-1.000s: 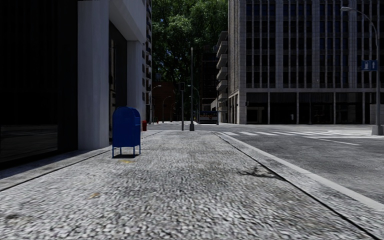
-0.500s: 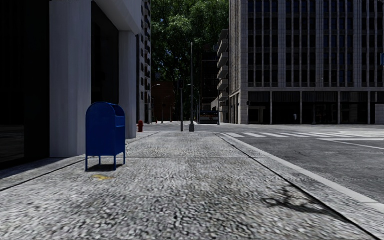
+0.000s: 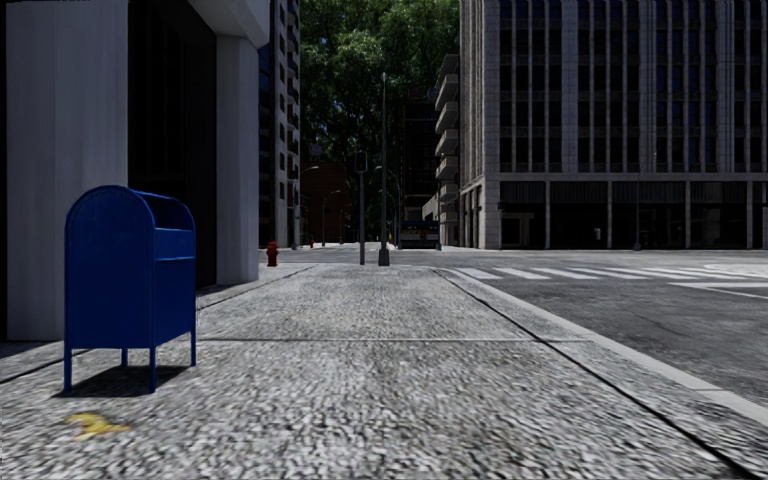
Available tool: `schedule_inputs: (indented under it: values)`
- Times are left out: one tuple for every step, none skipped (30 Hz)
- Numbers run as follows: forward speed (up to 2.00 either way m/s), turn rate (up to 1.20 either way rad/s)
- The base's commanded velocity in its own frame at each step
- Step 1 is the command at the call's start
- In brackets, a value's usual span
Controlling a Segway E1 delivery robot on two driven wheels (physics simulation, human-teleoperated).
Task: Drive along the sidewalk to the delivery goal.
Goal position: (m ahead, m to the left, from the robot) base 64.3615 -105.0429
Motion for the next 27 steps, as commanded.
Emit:
schedule_inputs:
  values:
    - [2.00,0.00]
    - [2.00,0.00]
    - [2.00,0.00]
    - [2.00,0.00]
    - [2.00,0.00]
    - [2.00,0.00]
    - [2.00,0.00]
    - [2.00,0.00]
    - [2.00,0.00]
    - [2.00,0.00]
    - [2.00,0.00]
    - [2.00,0.00]
    - [2.00,0.00]
    - [2.00,0.00]
    - [2.00,0.00]
    - [2.00,0.00]
    - [2.00,0.00]
    - [2.00,0.00]
    - [2.00,0.00]
    - [2.00,0.00]
    - [2.00,0.00]
    - [2.00,0.00]
    - [2.00,0.00]
    - [2.00,0.00]
    - [2.00,0.00]
    - [2.00,0.00]
    - [2.00,0.00]
